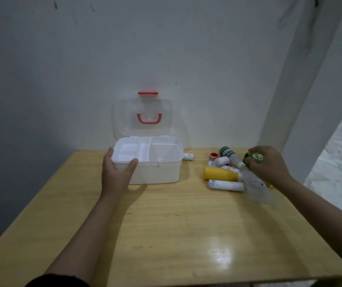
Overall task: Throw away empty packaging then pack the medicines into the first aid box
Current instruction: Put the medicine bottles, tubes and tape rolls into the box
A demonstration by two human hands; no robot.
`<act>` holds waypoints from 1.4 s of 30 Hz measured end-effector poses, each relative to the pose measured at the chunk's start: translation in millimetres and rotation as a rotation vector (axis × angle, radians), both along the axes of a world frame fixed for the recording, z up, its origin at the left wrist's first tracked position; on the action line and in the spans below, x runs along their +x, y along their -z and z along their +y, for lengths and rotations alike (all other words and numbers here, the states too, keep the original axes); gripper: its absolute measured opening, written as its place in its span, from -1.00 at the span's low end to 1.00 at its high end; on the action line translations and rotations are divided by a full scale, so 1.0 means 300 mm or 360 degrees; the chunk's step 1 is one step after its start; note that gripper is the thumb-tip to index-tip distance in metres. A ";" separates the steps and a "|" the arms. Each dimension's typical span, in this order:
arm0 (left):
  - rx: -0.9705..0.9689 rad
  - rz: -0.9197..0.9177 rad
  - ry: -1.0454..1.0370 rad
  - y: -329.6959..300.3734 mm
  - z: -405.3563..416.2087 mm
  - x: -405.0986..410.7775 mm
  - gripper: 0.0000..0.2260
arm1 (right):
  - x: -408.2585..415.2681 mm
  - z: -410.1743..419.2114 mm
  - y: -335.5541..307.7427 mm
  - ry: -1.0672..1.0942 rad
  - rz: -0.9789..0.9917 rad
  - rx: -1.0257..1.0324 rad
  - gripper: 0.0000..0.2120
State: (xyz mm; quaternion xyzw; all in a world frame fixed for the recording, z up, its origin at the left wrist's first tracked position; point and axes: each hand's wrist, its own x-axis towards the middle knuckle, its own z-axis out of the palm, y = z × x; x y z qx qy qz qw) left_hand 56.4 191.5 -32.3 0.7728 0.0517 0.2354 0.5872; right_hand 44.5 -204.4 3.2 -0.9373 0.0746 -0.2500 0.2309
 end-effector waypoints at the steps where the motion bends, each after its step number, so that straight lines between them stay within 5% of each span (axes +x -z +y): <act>1: 0.0000 0.0004 0.0005 -0.001 -0.003 -0.001 -0.28 | -0.021 -0.034 0.033 0.0099 0.0024 -0.0012 -0.70; 8: 0.0000 0.0040 0.0022 -0.001 -0.002 -0.002 -0.26 | -0.062 -0.135 0.142 0.0501 0.0263 0.0190 -0.59; 15: 0.0036 0.0081 0.0011 -0.007 0.003 -0.004 -0.24 | -0.082 -0.102 0.136 0.0490 -0.0018 0.0405 -0.67; 23: 0.0286 0.0077 0.0044 -0.032 0.022 0.001 -0.22 | -0.049 0.048 -0.063 -0.0074 -0.0507 0.0574 -0.74; 29: 0.0645 0.0075 0.0096 -0.071 0.035 0.027 -0.26 | 0.024 0.272 -0.221 -0.0625 -0.0229 0.0436 -0.74; 42: 0.0855 0.0034 0.0059 -0.039 0.045 0.033 -0.27 | 0.189 0.624 -0.274 -0.0736 0.0435 -0.0030 -0.74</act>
